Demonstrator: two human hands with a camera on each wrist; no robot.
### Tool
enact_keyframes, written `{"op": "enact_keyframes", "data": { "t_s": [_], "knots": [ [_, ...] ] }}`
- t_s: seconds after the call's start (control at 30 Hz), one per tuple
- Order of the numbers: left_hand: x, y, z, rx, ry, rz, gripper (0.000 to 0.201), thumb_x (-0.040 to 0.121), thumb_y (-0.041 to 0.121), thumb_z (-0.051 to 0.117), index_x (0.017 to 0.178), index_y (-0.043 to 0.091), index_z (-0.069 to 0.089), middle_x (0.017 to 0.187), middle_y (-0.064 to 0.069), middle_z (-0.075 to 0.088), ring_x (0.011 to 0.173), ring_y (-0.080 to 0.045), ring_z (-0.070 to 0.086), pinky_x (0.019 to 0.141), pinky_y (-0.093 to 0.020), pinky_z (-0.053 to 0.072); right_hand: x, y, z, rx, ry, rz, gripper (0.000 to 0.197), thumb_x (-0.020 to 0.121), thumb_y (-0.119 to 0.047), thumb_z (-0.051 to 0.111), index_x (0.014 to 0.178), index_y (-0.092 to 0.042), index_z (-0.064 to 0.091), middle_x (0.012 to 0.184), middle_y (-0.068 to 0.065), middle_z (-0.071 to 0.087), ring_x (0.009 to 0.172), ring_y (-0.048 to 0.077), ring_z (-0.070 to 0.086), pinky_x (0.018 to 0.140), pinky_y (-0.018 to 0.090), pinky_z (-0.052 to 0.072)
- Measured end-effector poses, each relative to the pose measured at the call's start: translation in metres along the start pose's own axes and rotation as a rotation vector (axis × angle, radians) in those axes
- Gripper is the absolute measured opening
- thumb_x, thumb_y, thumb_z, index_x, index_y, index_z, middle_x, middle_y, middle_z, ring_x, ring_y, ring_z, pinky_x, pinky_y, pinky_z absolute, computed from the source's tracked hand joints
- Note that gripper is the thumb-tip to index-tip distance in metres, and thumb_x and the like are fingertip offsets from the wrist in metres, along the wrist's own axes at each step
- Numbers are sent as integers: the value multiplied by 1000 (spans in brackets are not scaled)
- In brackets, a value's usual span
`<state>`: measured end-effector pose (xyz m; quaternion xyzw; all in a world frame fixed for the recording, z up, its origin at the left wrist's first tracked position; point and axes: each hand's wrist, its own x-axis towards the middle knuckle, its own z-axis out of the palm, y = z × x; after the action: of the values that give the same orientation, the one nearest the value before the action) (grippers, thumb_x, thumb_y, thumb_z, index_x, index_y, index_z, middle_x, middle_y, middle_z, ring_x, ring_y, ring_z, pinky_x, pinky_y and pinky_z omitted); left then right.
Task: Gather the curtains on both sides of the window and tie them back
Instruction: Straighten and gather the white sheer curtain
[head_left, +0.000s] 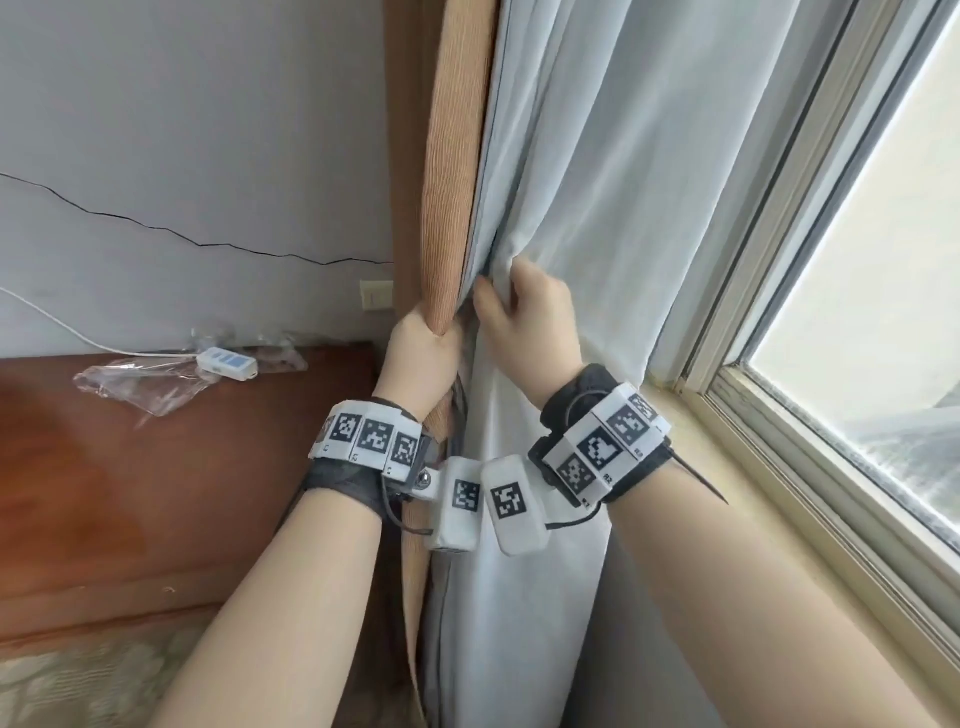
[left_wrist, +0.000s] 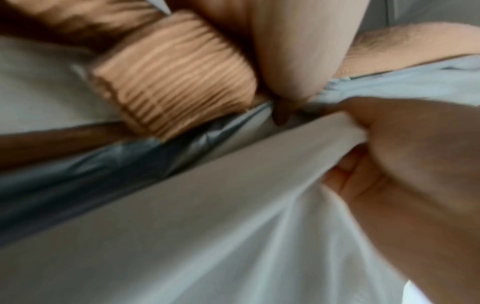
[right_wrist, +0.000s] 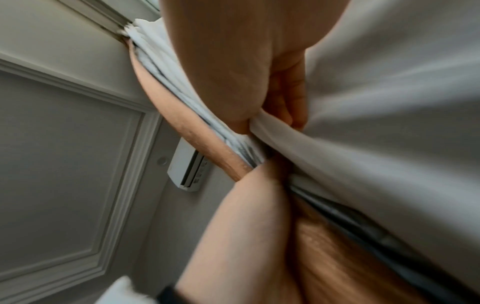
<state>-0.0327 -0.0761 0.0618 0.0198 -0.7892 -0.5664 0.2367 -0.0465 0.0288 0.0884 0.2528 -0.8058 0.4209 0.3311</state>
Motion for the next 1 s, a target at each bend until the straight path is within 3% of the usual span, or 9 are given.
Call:
{"op": "enact_keyframes", "data": {
  "t_s": [0.07, 0.27, 0.4, 0.5, 0.6, 0.67, 0.77, 0.83, 1.0],
  "knots": [
    [-3, 2, -5, -49, -63, -10, 12, 93, 16, 50, 96, 13, 62, 73, 3, 60, 63, -6, 52, 54, -17, 39, 4, -1, 3, -15, -28, 57, 47, 85, -11, 55, 57, -24, 19, 49, -9, 27, 51, 18, 30, 51, 29, 25],
    [-9, -5, -19, -232, -254, -97, 26, 77, 22, 64, 103, 22, 61, 100, -4, 68, 97, -17, 62, 94, -38, 47, 12, -11, 2, 77, -229, 258, 40, 87, -5, 44, 56, -17, 22, 51, -4, 30, 48, 11, 27, 47, 21, 26],
    [-6, -4, -17, -219, -362, -12, 49, 66, 25, 74, 111, 18, 58, 104, -6, 68, 98, -12, 63, 87, -32, 52, 17, -14, 3, 116, -311, 353, 25, 89, -11, 43, 66, 1, 43, 62, 9, 48, 61, 18, 47, 54, 32, 43],
    [-2, 2, -11, -166, -298, 48, 29, 73, 14, 73, 99, 22, 62, 83, 7, 67, 78, -1, 63, 60, -8, 45, 17, -17, 4, 128, -312, 362, 31, 89, -16, 46, 82, 13, 51, 72, 12, 54, 70, 18, 50, 64, 40, 50],
    [-1, 0, -6, -104, -237, 79, 16, 75, 17, 70, 88, 19, 61, 68, 12, 59, 59, 3, 53, 44, -5, 35, 14, -22, 0, 155, -306, 398, 32, 92, -15, 44, 91, 15, 55, 79, 23, 59, 76, 18, 53, 73, 40, 52],
    [-3, -4, -4, -120, -192, 59, 13, 77, 20, 70, 87, 19, 61, 66, 11, 58, 58, 2, 52, 43, -6, 36, 11, -25, -3, 214, -311, 425, 31, 93, -13, 43, 96, 15, 56, 85, 27, 62, 78, 18, 55, 78, 41, 53],
    [-3, -13, -3, -92, -112, 87, 17, 81, 27, 69, 71, 21, 57, 60, 11, 56, 50, 6, 52, 42, -6, 34, 7, -24, -3, 285, -303, 469, 25, 95, -10, 43, 94, 8, 60, 82, 9, 60, 78, 15, 56, 74, 29, 48],
    [-2, -15, -4, -55, -72, 127, 25, 83, 32, 67, 67, 18, 54, 58, 11, 54, 49, -1, 51, 42, -10, 33, 4, -22, 1, 323, -314, 471, 28, 96, -14, 44, 97, 11, 57, 85, 9, 56, 79, 17, 51, 75, 30, 43],
    [14, -20, -10, -69, -142, 67, 28, 85, 41, 63, 92, 14, 68, 79, 3, 66, 77, -13, 63, 63, -23, 45, 4, -6, -2, 407, -313, 433, 32, 94, -26, 49, 93, 6, 56, 87, 10, 57, 82, 20, 53, 82, 43, 47]
  ]
}}
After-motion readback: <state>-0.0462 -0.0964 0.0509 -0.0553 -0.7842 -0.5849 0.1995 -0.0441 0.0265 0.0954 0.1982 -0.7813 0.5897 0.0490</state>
